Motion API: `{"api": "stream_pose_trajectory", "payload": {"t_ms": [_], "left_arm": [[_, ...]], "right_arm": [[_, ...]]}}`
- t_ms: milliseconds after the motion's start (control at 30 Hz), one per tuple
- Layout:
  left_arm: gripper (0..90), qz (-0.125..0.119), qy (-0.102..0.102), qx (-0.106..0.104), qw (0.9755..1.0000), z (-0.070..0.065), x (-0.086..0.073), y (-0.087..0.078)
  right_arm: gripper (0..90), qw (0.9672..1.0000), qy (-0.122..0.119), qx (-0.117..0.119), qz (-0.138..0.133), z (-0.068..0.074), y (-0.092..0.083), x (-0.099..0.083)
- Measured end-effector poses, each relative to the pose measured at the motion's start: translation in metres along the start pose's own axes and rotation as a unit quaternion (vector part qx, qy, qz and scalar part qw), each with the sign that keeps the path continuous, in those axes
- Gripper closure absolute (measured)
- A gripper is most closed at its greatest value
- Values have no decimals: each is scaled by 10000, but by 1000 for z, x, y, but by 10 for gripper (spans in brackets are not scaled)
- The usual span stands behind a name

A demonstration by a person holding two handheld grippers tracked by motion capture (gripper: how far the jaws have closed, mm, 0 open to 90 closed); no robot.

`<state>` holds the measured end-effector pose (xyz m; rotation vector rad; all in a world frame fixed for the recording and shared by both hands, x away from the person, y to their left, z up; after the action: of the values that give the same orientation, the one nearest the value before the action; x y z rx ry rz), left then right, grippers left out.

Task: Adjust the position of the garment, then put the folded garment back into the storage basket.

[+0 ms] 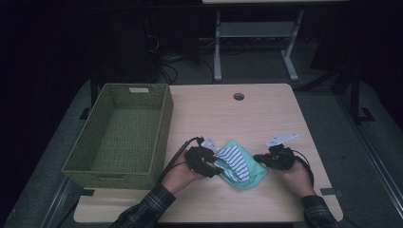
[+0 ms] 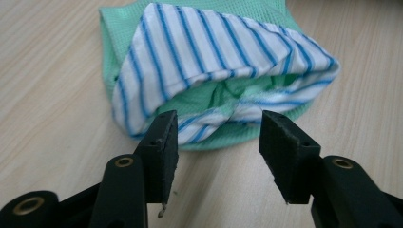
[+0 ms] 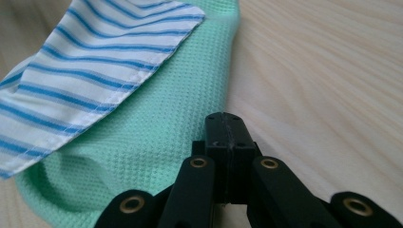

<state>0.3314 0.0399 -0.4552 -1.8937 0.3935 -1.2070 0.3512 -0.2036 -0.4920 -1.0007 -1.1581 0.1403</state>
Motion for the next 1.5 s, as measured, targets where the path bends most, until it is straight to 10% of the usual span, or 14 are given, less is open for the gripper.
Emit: {"api": "stream_pose_trajectory", "payload": {"t_ms": [967, 1500], "left_arm": [[220, 586, 527, 174, 9967, -11, -4, 41], [486, 547, 661, 374, 9956, -4, 1, 41]], "right_arm": [[562, 9994, 103, -295, -129, 1, -3, -5], [279, 9947, 451, -890, -260, -23, -2, -18]]}}
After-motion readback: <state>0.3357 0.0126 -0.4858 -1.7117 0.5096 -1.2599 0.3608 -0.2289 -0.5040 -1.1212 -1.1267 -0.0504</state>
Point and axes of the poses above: each handheld gripper's, and its own axes: y roughly forward along the jaws, x roughly out of its top, z roughly to its left, the point moved 4 cm from there along y, roughly forward along the jaws, and after that the axes turned 7 degrees about -y, right-handed, at the moved point
